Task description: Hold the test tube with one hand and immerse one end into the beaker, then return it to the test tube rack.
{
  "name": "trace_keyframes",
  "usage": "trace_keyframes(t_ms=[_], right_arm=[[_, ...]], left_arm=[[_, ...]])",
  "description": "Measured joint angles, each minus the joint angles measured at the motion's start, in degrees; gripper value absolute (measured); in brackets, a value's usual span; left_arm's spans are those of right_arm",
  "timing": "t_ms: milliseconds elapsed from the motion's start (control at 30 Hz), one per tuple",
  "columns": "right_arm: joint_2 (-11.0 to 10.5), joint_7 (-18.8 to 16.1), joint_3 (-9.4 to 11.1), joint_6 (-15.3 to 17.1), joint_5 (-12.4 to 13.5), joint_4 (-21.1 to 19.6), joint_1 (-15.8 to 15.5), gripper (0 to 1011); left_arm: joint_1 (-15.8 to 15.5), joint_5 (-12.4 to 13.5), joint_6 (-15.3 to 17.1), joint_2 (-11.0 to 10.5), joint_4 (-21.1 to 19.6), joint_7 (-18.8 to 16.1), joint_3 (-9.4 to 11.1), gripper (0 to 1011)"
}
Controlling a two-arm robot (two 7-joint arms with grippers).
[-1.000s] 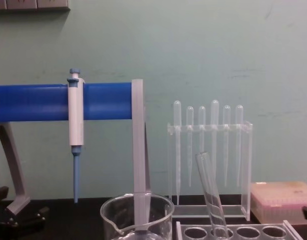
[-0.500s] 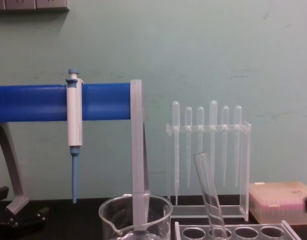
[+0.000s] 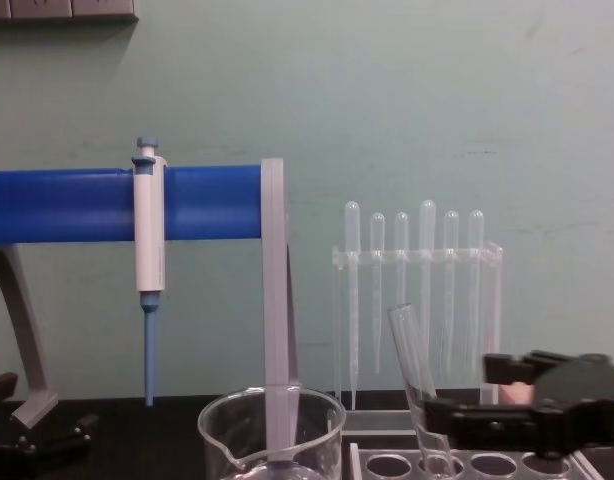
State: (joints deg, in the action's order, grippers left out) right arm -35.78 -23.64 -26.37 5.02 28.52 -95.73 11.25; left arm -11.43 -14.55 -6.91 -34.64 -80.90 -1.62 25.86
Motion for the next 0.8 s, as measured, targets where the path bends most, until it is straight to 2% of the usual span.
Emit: trace_keyframes(t_ms=[200,433,800], right_arm=[[3.2,-2.8,-2.4,3.9,-1.8,3.9,5.4,1003],[4.8,-4.0,-3.5,5.7,-3.4,5.4,7.8,1003],[6.5,-3.6,-3.1,6.7,-4.6,6.1,8.3,760]], left_arm=[[0.0,0.0,0.0,0.0,0.0,0.0,0.0,1000],[0.0,0.0,0.0,0.0,0.0,0.0,0.0,1000],[0.0,0.0,0.0,0.0,0.0,0.0,0.0,1000]])
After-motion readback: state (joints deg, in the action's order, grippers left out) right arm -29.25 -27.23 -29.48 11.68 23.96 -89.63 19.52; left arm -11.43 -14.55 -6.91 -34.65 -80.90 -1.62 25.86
